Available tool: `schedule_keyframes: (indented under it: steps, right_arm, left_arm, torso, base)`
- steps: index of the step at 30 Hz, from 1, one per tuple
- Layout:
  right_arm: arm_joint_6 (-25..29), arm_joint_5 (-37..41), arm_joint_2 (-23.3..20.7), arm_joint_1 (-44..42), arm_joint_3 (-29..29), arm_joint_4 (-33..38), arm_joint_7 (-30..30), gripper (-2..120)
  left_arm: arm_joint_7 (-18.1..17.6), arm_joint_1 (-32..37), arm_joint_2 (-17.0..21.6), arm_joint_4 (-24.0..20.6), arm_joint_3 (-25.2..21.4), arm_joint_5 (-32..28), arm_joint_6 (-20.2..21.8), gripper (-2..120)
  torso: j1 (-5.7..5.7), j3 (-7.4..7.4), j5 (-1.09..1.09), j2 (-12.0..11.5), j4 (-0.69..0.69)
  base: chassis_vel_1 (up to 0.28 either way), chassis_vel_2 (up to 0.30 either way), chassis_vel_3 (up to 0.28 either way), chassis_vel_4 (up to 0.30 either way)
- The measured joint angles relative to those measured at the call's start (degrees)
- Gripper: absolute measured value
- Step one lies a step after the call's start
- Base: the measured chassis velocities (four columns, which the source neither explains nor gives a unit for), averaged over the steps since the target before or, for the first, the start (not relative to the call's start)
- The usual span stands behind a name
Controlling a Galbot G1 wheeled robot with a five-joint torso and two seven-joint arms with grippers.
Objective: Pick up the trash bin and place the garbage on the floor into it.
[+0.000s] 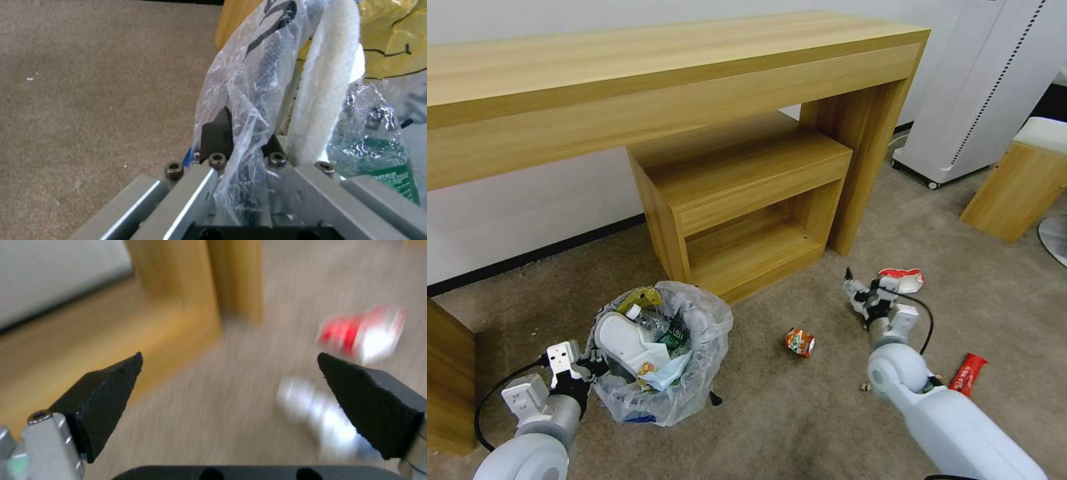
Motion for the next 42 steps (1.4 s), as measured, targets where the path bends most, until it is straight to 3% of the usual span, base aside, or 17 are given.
schedule_keyframes:
  steps: [2, 4, 6, 10, 20, 29, 36, 42]
  right_arm:
    - [-6.18, 6.72, 1.12, 0.95, -1.41, -0.59, 2.37, 100]
    - [-6.18, 6.72, 1.12, 0.95, -1.41, -0.59, 2.37, 100]
    - [-9.33, 8.26, 4.37, 2.32, -3.80, -6.17, 4.91, 100]
    - [-11.33, 8.57, 8.59, 3.21, -4.75, -10.48, 6.62, 100]
    - [-11.28, 4.77, 15.76, 5.05, -5.51, -21.06, 4.75, 100]
    - [-9.29, 2.55, 16.70, 6.68, -5.24, -26.72, 2.53, 99]
    - [-7.35, -0.07, 17.48, 7.51, -5.68, -29.57, 1.57, 84]
    - [-6.65, -1.79, 17.67, 7.13, -6.41, -29.20, 1.36, 58]
  left_arm:
    - [0.00, -0.68, -0.03, 0.69, 0.58, 0.03, -0.01, 0]
    - [0.00, -0.68, -0.03, 0.69, 0.58, 0.03, -0.01, 0]
    - [0.00, -1.29, 0.06, 1.69, 1.02, 0.01, -0.01, 0]
    - [0.00, -1.45, 0.23, 2.17, 0.99, -0.09, -0.01, 0]
    - [-0.01, -1.55, 0.89, 2.45, 0.59, -0.77, -0.10, 0]
    - [-0.03, -1.54, 0.94, 2.80, 0.62, -1.00, -0.24, 0]
    - [-0.03, -1.62, 0.75, 2.80, 0.90, -0.99, -0.26, 0]
    - [-0.03, -1.74, 0.57, 2.63, 1.15, -0.98, -0.32, 0]
  torso:
    - [0.00, 0.00, -0.01, 0.00, 0.02]
    - [0.00, 0.00, -0.01, 0.00, 0.02]
    - [0.00, 0.01, 0.00, 0.00, -0.02]
    - [0.00, 0.01, 0.00, 0.00, 0.02]
    - [0.00, 0.01, -0.01, 0.00, 0.00]
    - [0.00, 0.00, 0.00, 0.00, -0.01]
    - [0.00, 0.01, 0.00, 0.00, -0.01]
    - [0.00, 0.00, 0.00, 0.00, 0.00]
  base:
    - [0.000, 0.000, 0.000, 0.000]
    - [0.000, 0.000, 0.000, 0.000]
    - [0.000, 0.000, 0.000, 0.000]
    - [0.000, 0.000, 0.000, 0.000]
    - [0.000, 0.000, 0.000, 0.000]
    - [0.000, 0.000, 0.000, 0.000]
    - [0.000, 0.000, 0.000, 0.000]
    - [0.000, 0.000, 0.000, 0.000]
